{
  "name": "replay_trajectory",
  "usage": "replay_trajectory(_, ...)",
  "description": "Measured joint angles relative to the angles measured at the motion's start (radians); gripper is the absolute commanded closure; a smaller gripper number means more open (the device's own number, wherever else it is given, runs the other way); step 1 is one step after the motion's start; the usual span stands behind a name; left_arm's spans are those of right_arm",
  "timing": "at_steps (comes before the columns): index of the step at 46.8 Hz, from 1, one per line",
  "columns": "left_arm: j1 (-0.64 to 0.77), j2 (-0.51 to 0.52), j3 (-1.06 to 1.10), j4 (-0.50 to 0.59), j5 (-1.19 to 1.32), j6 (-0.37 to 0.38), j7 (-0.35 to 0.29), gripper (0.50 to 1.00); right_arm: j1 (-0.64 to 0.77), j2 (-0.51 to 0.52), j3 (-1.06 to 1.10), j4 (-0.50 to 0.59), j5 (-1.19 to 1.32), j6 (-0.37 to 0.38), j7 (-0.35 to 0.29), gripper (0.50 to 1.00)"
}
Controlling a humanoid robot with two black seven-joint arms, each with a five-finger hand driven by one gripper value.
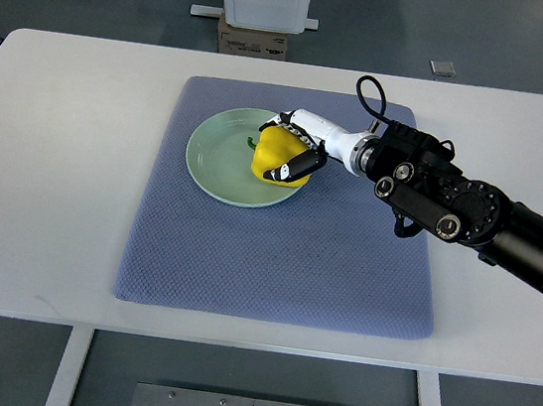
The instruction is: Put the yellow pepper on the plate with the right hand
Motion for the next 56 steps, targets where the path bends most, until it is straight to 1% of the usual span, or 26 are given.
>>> replay_trajectory(7, 0.0, 0.0, 0.0, 0.0, 0.0, 0.0, 0.0, 0.5, 0.0, 0.0, 0.033, 0.002, 0.001, 0.0, 0.006, 1.0)
replay_trajectory(9, 0.0, 0.0, 0.0, 0.0, 0.0, 0.0, 0.0, 0.5, 0.001, 0.0, 0.042, 0.004, 0.001, -0.001, 0.008, 0.905)
replay_trajectory(11, 0.0, 0.0, 0.0, 0.0, 0.0, 0.0, 0.0, 0.5, 0.001, 0.0, 0.053, 0.005, 0.001, -0.001, 0.01, 0.833)
replay_trajectory(12, 0.0, 0.0, 0.0, 0.0, 0.0, 0.0, 0.0, 0.5, 0.001, 0.0, 0.057, 0.005, 0.001, -0.001, 0.01, 0.787)
replay_trajectory(16, 0.0, 0.0, 0.0, 0.0, 0.0, 0.0, 0.0, 0.5, 0.002, 0.0, 0.062, 0.008, 0.007, -0.001, 0.014, 0.541)
replay_trajectory(17, 0.001, 0.0, 0.0, 0.0, 0.0, 0.0, 0.0, 0.5, 0.002, 0.0, 0.062, 0.009, 0.009, -0.001, 0.016, 0.513)
replay_trajectory(29, 0.0, 0.0, 0.0, 0.0, 0.0, 0.0, 0.0, 0.5, 0.002, 0.0, 0.063, 0.021, 0.014, -0.001, 0.033, 0.502)
replay_trajectory(42, 0.0, 0.0, 0.0, 0.0, 0.0, 0.0, 0.0, 0.5, 0.004, 0.0, 0.065, 0.021, 0.046, 0.001, 0.034, 0.5)
replay_trajectory(56, 0.0, 0.0, 0.0, 0.0, 0.0, 0.0, 0.0, 0.5, -0.005, 0.0, 0.158, 0.022, 0.107, 0.003, 0.04, 0.5)
